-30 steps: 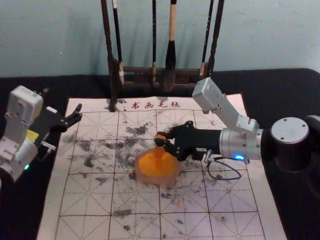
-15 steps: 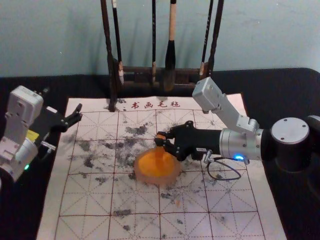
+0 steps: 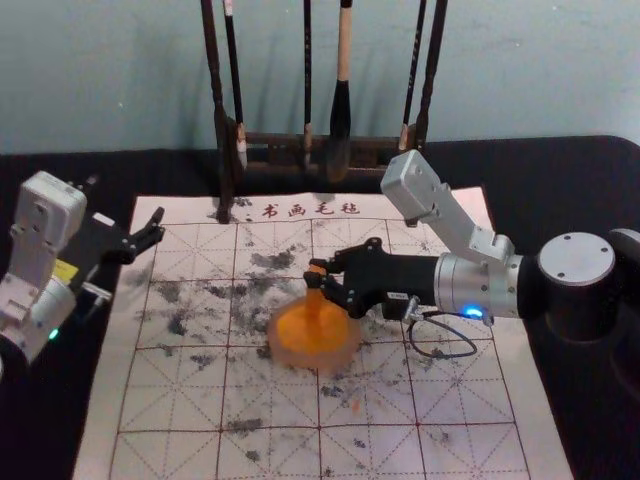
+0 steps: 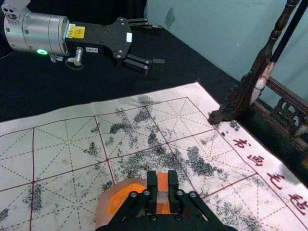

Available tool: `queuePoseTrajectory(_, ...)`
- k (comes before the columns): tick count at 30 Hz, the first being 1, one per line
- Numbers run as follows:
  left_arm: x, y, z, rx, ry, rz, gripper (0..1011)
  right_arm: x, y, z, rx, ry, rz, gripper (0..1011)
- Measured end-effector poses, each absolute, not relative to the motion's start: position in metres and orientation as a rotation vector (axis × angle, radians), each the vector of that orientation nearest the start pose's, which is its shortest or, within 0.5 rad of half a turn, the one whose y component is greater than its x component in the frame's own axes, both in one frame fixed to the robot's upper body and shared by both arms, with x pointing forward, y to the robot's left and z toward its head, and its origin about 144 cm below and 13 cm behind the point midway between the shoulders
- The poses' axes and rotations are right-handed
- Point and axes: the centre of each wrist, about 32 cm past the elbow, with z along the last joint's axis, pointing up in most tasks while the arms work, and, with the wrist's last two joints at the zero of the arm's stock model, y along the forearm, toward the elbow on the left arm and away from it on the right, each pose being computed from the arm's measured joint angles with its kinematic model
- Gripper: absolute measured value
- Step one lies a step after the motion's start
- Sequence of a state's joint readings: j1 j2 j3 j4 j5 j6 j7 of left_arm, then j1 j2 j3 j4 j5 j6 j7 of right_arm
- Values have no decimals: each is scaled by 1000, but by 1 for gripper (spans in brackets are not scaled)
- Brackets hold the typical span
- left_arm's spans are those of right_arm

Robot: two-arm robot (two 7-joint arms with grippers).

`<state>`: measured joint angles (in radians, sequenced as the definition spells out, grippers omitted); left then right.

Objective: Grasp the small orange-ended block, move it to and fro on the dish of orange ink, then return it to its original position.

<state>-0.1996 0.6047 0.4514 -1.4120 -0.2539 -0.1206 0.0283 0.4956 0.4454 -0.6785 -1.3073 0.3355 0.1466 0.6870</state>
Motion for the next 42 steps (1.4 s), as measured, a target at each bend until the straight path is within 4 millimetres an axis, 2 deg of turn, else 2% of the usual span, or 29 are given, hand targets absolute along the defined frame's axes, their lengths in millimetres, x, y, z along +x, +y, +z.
queuePoseTrajectory(42,489,310,1140,304,-285,1248,1001,542,-229,1181,-415,-42,-397,131)
